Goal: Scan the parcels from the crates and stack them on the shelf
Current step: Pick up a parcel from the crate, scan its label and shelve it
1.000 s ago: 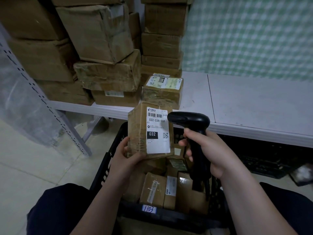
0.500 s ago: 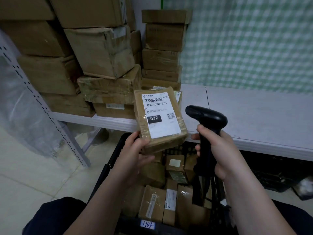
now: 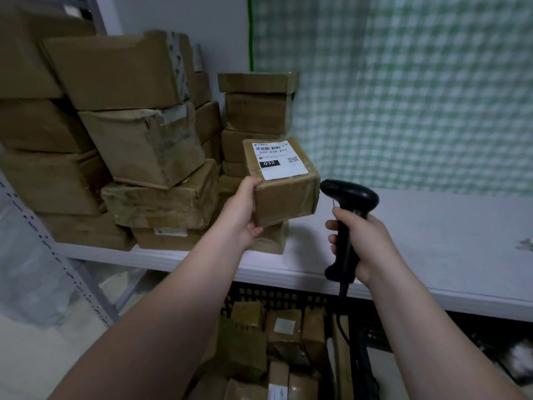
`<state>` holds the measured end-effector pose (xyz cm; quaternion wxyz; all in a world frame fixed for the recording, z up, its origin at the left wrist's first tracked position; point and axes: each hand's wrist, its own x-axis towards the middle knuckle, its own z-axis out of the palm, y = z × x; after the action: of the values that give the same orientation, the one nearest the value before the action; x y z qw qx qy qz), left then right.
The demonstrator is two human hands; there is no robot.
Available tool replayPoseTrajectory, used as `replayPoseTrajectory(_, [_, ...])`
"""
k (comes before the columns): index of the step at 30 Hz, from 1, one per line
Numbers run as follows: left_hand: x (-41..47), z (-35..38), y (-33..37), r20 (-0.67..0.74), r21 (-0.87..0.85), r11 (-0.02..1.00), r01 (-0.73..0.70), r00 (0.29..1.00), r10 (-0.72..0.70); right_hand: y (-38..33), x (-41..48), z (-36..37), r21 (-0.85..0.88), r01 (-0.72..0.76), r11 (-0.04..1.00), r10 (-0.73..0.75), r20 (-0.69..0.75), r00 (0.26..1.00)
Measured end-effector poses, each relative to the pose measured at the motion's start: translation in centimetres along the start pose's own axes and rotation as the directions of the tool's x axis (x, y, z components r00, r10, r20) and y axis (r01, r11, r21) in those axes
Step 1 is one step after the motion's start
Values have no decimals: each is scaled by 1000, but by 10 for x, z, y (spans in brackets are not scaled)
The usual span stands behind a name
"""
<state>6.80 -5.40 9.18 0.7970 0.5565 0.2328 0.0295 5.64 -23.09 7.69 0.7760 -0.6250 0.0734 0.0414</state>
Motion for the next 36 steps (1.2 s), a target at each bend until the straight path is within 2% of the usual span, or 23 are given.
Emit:
replayPoseTrajectory(4, [29, 26, 20, -36, -10, 1000, -28, 999, 27, -7, 28, -1, -31, 10, 999, -10, 2, 1000])
replayPoseTrajectory(13, [102, 58, 42, -185, -73, 996, 51, 981, -63, 5, 64, -3, -90, -31, 995, 35, 37, 999])
replayPoseTrajectory(18, [101, 65, 45, -103, -61, 993, 103, 989, -108, 13, 69, -5, -110, -47, 993, 53, 45, 998])
replayPoseTrajectory(20, [98, 61, 43, -121, -38, 991, 127, 984, -131, 15, 67, -7, -115, -51, 992, 57, 46, 997])
replayPoseTrajectory(23, [91, 52, 38, -93, 17, 995, 97, 991, -95, 19, 58, -10, -118, -64, 991, 71, 57, 996])
replayPoseTrajectory(27, [66, 36, 18, -28, 222, 975, 20, 999, -14, 29, 36, -20, -172, -69, 983, 87, 100, 991])
replayPoseTrajectory(30, [34, 17, -10, 138, 364, 931, -17, 990, -36, 43, 13, -34, -250, -90, 964, 129, 142, 981])
replayPoseTrajectory(33, [4, -5, -46, 279, 531, 845, -53, 953, -116, 64, -11, -50, -312, -124, 942, 180, 155, 971])
replayPoseTrajectory(36, [-9, -32, -90, 333, 684, 728, -43, 907, -260, 92, -28, -65, -368, -170, 914, 238, 148, 960])
